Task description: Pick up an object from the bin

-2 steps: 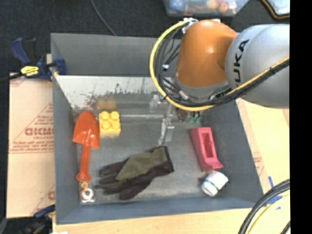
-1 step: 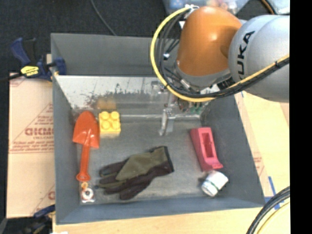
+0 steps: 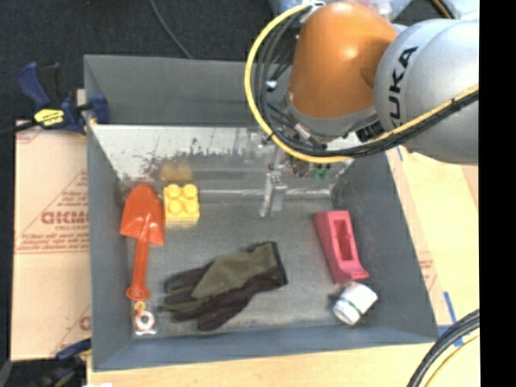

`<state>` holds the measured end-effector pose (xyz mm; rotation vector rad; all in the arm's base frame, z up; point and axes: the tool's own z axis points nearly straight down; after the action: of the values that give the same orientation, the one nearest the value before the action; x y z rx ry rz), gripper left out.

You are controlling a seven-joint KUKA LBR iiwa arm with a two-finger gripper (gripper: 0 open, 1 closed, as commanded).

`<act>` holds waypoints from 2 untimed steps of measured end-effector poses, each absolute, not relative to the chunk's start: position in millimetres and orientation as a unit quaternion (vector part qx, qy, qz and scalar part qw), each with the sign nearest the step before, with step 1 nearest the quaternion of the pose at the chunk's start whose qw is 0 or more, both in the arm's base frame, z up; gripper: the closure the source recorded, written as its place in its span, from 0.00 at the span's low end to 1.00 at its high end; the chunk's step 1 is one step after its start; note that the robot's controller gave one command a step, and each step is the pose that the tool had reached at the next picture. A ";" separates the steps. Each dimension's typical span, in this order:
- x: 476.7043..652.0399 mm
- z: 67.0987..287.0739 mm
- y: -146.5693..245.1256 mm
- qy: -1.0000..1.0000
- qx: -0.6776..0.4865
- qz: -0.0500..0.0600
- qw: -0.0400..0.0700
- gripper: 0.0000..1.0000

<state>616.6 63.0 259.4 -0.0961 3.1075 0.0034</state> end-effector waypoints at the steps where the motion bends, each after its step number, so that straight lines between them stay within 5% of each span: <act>1: 604.2 161.6 9.7 0.998 -0.064 0.000 0.016 0.00; 2: 585.6 156.6 37.3 0.990 -0.142 0.001 0.021 1.00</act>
Offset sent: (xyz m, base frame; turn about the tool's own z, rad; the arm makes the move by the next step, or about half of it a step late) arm -0.0312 -0.0249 -0.1030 -0.2255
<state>585.6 37.3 156.6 -0.4412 3.0674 0.0018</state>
